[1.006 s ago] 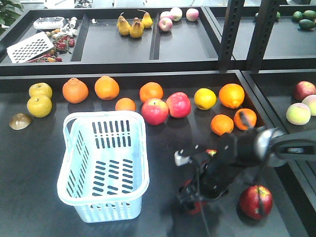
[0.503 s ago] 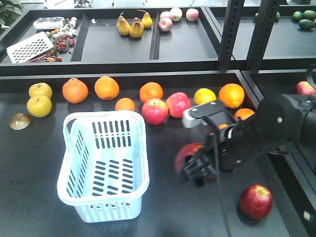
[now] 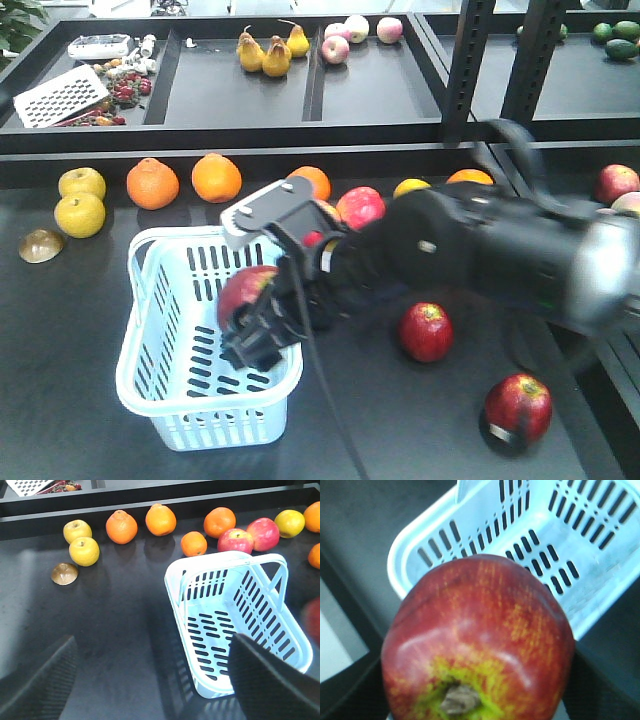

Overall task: Pick three apples into basket with both arms
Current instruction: 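Carry the red apple over the basket and release it inside, then move the right gripper to the next red apple and grasp it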

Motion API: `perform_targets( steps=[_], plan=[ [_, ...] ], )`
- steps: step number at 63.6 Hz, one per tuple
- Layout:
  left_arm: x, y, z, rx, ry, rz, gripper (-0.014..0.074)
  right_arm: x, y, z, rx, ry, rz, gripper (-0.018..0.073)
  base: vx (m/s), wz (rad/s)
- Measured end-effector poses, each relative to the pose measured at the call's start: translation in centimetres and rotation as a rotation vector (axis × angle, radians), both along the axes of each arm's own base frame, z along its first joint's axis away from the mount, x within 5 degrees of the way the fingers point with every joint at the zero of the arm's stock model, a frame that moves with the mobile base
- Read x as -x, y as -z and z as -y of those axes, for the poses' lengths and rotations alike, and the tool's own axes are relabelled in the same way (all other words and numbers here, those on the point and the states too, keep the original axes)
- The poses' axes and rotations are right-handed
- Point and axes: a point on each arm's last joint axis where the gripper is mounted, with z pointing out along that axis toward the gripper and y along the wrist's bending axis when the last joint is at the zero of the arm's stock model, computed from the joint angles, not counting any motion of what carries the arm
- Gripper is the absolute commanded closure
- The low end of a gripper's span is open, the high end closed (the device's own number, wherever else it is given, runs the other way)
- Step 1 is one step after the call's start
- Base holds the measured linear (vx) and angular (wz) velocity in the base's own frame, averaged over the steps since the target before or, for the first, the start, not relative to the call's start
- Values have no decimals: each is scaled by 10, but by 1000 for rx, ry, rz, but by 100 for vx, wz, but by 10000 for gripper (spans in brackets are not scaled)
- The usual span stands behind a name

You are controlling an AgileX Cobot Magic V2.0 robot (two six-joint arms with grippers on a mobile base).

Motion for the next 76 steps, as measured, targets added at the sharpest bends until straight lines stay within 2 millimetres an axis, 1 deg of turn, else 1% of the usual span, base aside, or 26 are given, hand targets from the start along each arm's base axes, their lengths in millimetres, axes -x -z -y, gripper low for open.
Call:
perform_targets(
  steps=[5, 13, 19, 25, 36, 42, 47, 53, 57, 62, 66, 69, 73, 76],
  plan=[
    [0, 0, 0, 0, 0, 0, 22, -11, 9, -10, 10, -1, -12, 97, 0, 0],
    [0, 0, 0, 0, 0, 0, 22, -21, 24, -20, 37, -7, -46, -60, 0, 0],
    [0, 0, 0, 0, 0, 0, 22, -25, 31, -23, 47, -7, -57, -134, 0, 0],
    [0, 0, 0, 0, 0, 0, 22, -26, 31, -24, 45, -5, -55, -158, 0, 0],
    [0, 0, 0, 0, 0, 0, 22, -26, 31, -23, 47, 3, -67, -144, 0, 0],
    [0, 0, 0, 0, 0, 0, 22, -25, 27, -16, 81, 1, -90, -130, 0, 0],
    [0, 0, 0, 0, 0, 0, 22, -28, 19, -5, 104, 17, -96, -118, 0, 0],
    [0, 0, 0, 0, 0, 0, 22, -38, 4, 21, 114, 74, -95, -103, 0, 0],
    [0, 0, 0, 0, 0, 0, 22, -47, -6, 43, 110, 128, -89, -94, 0, 0],
    [0, 0, 0, 0, 0, 0, 22, -61, -15, 76, 105, 218, -86, -92, 0, 0],
    [0, 0, 0, 0, 0, 0, 22, -75, -15, 104, 108, 300, -86, -90, 0, 0],
    [0, 0, 0, 0, 0, 0, 22, -85, -10, 124, 120, 354, -92, -89, 0, 0],
    [0, 0, 0, 0, 0, 0, 22, -95, -1, 144, 135, 410, -98, -88, 0, 0],
    [0, 0, 0, 0, 0, 0, 22, -106, 12, 162, 151, 460, -111, -86, 0, 0]
  ],
)
